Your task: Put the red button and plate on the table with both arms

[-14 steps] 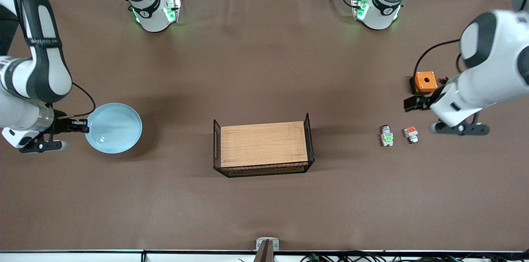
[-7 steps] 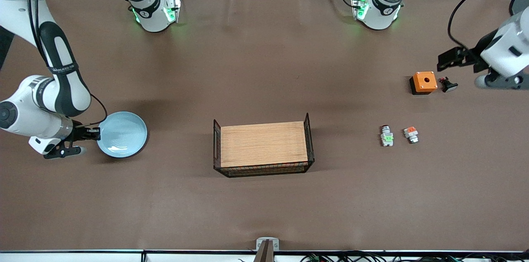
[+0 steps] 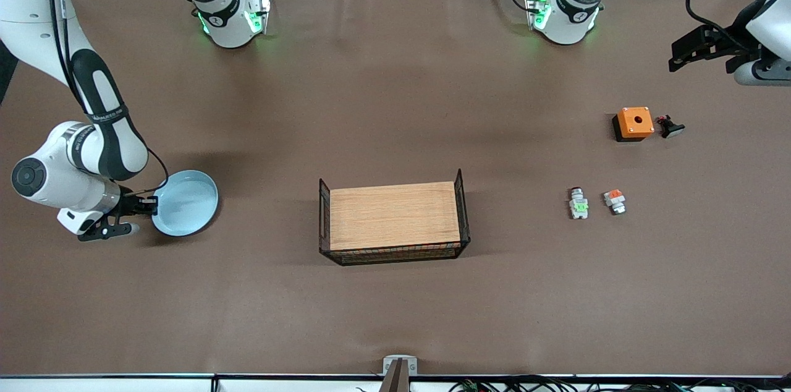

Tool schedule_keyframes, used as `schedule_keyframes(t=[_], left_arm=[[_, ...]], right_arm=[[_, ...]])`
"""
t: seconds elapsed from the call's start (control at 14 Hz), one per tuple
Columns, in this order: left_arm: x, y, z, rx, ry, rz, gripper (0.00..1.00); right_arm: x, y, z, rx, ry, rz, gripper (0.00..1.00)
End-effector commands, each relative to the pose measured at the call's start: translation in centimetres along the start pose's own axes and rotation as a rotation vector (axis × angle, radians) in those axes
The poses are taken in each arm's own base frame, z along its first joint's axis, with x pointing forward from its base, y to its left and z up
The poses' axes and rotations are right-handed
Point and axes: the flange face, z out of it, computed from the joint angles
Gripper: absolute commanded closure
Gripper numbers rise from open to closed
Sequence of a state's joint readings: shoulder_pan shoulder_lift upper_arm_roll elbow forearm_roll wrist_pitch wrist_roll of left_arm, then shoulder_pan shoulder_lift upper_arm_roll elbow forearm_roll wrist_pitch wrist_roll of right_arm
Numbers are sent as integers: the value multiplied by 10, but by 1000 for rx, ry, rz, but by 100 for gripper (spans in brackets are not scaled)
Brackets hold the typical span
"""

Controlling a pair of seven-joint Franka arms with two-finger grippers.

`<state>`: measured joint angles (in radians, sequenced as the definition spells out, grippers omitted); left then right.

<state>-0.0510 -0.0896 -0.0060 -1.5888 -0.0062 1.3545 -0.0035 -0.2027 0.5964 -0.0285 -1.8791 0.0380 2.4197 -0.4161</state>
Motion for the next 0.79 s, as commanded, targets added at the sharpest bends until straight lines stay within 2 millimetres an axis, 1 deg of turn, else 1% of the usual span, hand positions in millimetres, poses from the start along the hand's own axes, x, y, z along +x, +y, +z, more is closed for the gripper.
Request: schedule_keyframes(t=[0.0, 0.07, 0.14, 0.29, 0.43, 0.57, 0.71], left_arm=[[-10, 1, -4, 22, 16, 25, 0], [-10, 4, -5, 25, 28, 29, 0], [-9, 4, -9, 29, 54, 28, 0], [-9, 1, -15, 44, 92, 24, 0], [-8, 2, -17, 66, 112, 29, 0], [-5, 6, -11, 106, 114, 42, 0], [-2, 8, -7, 108, 118, 58, 0]], right_arm=[[5, 3, 4, 12, 25, 17, 23], [5, 4, -4, 13, 24, 33, 16], [8, 3, -24, 15, 26, 78, 10], [9, -2, -70, 29, 0, 196, 6], [3, -8, -124, 43, -43, 321, 5], [-5, -18, -177, 41, -27, 400, 3], [-12, -39, -238, 23, 4, 420, 3]])
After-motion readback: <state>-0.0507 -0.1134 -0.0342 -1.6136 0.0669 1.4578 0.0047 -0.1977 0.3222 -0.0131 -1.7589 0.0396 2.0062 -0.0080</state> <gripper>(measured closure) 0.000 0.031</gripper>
